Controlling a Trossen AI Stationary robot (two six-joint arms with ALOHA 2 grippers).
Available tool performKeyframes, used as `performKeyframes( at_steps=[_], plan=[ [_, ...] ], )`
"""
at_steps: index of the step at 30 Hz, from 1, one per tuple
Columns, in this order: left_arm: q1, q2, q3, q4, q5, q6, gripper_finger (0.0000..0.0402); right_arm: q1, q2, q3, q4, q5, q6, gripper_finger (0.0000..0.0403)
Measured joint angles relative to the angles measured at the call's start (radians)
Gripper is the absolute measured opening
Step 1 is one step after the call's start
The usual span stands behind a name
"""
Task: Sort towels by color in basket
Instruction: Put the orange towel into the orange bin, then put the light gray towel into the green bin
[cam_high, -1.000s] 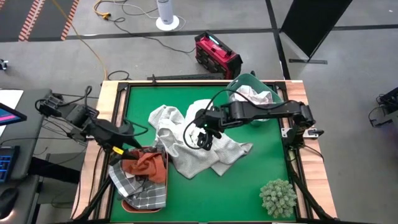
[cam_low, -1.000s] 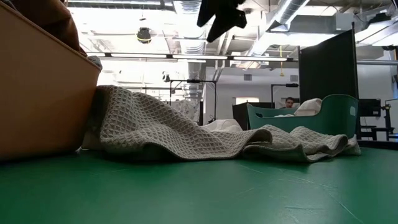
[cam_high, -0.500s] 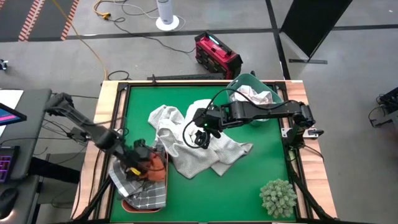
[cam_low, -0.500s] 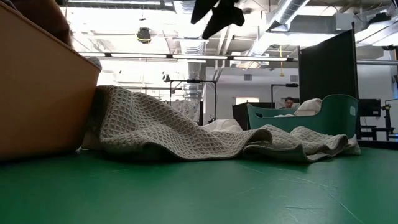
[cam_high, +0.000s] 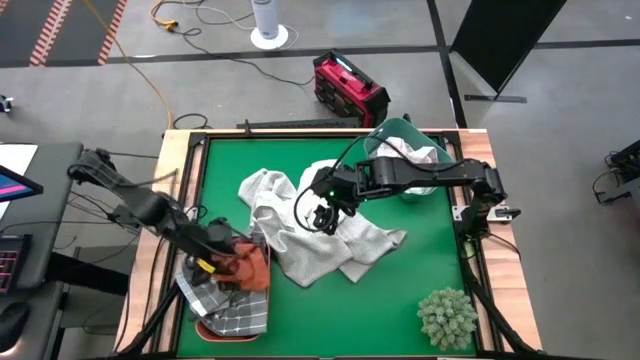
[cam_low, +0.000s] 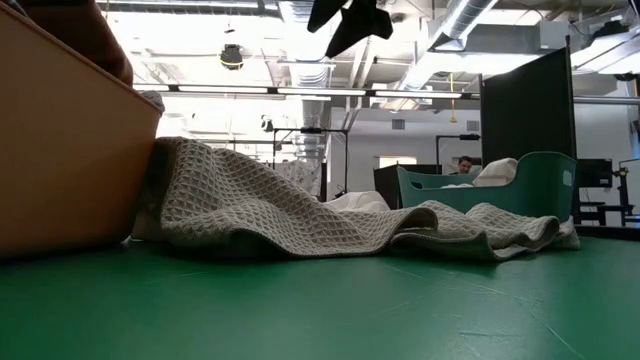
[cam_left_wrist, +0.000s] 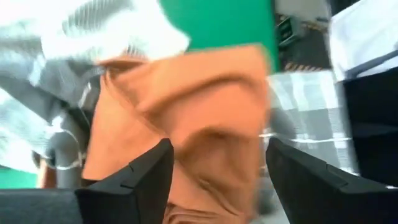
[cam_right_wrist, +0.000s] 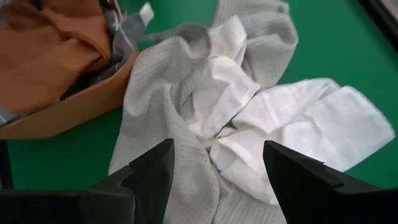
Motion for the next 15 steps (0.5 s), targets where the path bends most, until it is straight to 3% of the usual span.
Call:
performKeyframes(
  at_steps=[4, 15],
  plan=[
    [0.0, -0.019, 0.077, -0.098, -0.037, 0.009, 0.0242, -0.019, 0.0, 0.01, 0.007, -0.005, -0.011, 0.0273],
    [0.101, -0.017, 0.259, -0.121, -0.069, -0.049, 0.0242, -0.025, -0.011, 0.011, 0.041, -0.069, -0.05, 0.0273]
  ],
)
